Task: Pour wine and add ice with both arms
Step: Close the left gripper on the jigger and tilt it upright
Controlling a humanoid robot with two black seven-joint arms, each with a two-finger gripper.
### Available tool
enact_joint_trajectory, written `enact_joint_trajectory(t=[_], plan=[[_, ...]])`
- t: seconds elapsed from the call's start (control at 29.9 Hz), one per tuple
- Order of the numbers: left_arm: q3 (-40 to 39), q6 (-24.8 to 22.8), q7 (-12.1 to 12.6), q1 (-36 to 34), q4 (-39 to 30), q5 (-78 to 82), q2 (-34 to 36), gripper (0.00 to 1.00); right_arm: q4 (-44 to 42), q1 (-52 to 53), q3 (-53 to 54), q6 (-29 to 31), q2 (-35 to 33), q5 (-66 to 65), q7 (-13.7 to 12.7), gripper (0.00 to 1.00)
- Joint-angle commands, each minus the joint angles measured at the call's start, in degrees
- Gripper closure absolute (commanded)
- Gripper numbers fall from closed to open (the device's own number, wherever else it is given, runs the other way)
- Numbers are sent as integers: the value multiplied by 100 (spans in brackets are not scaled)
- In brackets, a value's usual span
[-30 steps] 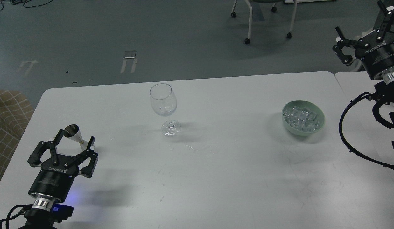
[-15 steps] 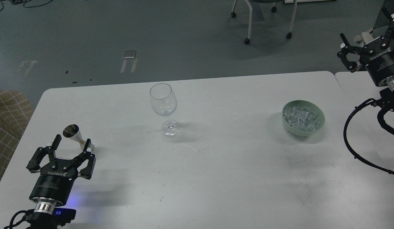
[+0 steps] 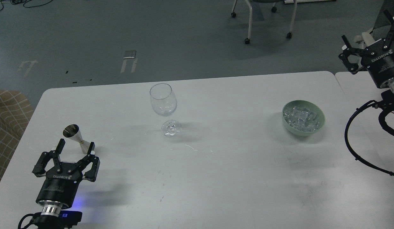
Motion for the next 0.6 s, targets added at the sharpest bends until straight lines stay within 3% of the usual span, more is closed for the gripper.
enact_joint_trajectory(t=[0.0,0.2,0.37,0.5,0.57], plan=[[-9,325,61,-35,-47,10,29,18,-1,-7,8,0,0,0,3,0],[-290,1169,202,-61,-56,-34,47,18,17,-165,122,0,8,0,3,0],[-325,1390,202,-184,-48,-42,47,19,17,-210,184,0,0,0,3,0],[-386,2276,201,-448,-47,-7,47,19,17,-210,202,0,0,0,3,0],[-439,2340,202,-492,-47,1,47,19,17,-210,202,0,0,0,3,0]])
